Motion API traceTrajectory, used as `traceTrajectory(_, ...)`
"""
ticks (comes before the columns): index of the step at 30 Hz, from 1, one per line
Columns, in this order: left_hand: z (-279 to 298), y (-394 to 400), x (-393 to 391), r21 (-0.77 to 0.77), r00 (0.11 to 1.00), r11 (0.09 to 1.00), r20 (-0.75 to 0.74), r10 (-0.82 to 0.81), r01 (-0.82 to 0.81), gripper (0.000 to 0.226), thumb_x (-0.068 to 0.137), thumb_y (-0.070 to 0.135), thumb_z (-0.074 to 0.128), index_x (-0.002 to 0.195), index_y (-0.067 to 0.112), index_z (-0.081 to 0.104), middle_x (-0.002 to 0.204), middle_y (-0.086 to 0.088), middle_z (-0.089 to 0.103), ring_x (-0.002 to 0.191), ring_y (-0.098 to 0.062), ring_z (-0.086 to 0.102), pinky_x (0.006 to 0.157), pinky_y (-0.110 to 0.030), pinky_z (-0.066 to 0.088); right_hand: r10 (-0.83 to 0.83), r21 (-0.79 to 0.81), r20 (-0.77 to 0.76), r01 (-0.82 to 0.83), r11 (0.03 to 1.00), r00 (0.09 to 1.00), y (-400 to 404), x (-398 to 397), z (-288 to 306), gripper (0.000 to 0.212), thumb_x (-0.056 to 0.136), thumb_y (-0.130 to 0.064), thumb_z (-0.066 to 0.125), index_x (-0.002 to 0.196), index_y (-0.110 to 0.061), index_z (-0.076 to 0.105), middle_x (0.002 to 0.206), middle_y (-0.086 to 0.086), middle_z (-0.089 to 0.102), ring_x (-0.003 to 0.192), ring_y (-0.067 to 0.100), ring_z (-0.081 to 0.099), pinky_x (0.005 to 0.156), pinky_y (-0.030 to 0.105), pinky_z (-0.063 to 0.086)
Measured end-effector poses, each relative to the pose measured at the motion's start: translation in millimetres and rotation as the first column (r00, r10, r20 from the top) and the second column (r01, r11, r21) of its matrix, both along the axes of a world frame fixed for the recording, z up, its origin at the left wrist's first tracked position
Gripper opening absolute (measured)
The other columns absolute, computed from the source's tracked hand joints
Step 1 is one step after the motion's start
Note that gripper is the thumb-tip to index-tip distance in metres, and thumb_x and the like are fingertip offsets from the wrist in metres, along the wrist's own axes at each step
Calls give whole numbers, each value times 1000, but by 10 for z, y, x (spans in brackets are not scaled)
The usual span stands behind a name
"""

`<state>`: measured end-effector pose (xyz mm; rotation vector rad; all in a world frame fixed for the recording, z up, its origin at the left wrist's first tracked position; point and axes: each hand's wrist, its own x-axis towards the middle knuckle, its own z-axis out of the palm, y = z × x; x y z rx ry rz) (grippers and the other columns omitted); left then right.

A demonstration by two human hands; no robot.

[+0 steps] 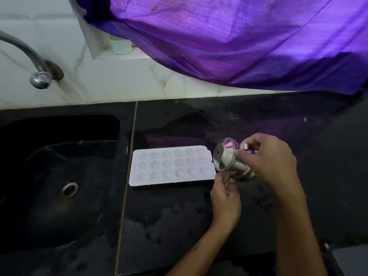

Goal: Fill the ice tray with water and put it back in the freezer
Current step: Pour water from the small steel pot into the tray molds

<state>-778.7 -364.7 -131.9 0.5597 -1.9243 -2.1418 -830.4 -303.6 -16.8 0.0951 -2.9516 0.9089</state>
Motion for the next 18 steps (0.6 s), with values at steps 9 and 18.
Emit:
traceTrajectory(9,44,37,-36,18,1000,1000,2,11,-11,22,93,4,45,110,8,59,108,-7,68,101,-10,63,87,-15,46,19,36,-45,-17,999,999,29,-6,-12,14,78,-39,72,78,-33,59,78,-14,62,75,13,58,62,29,38)
traceTrajectory(18,59,30,-58,29,999,998,-5,50,-49,25,92,0,45,110,9,60,106,-2,68,94,1,62,82,-6,45,34,42,-41,-32,999,999,-3,-45,6,15,77,-39,72,78,-33,58,79,-13,62,78,15,59,66,32,44)
